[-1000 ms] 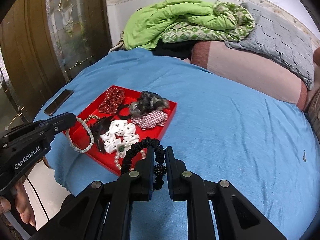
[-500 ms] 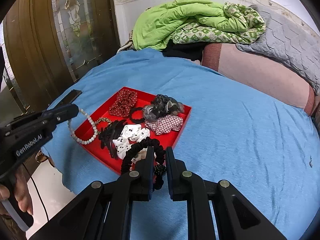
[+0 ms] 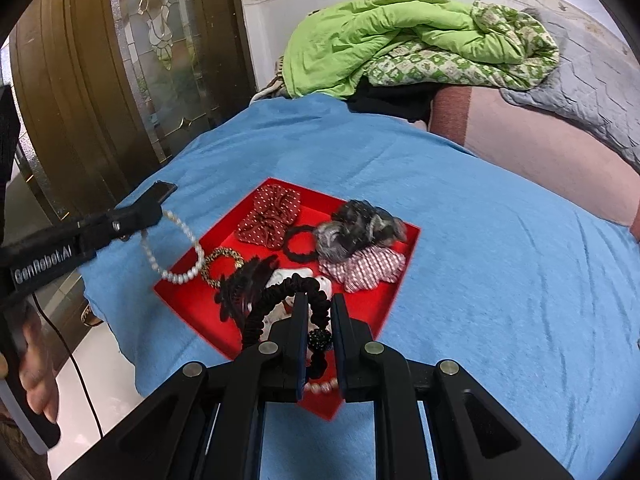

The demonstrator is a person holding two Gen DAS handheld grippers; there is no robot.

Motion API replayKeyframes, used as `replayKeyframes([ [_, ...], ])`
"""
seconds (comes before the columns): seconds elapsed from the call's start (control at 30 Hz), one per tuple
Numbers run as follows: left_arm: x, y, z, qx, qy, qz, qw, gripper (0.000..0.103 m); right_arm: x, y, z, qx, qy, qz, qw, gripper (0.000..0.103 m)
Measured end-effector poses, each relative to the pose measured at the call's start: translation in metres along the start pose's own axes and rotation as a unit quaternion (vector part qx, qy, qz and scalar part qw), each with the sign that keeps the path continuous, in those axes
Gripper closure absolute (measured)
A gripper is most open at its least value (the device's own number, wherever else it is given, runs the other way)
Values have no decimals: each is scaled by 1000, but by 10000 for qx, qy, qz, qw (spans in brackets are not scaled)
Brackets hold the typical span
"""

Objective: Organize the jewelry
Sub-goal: 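Carry both bracelets into the red tray and open both tools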

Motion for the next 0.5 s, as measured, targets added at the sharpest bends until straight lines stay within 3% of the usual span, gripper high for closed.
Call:
replayKeyframes([
  [0.2, -19, 13, -4, 6, -9, -211, 9998, 98, -26, -12, -4, 21, -81, -65, 9999, 90],
  [0.5, -22, 10, -3, 23, 206, -128, 9997, 98, -54, -27, 3, -82, -210, -144, 9996, 90],
])
Point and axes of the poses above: each gripper's, at about its wrist camera, not at the fingertips, and x roughly against the way its jaws point, z to its right, y to its underside, the point moved 8 cm from there along -x, roughly the way its jaws point, and after that the axes turned 11 degrees about -y, right-handed, at the moved point
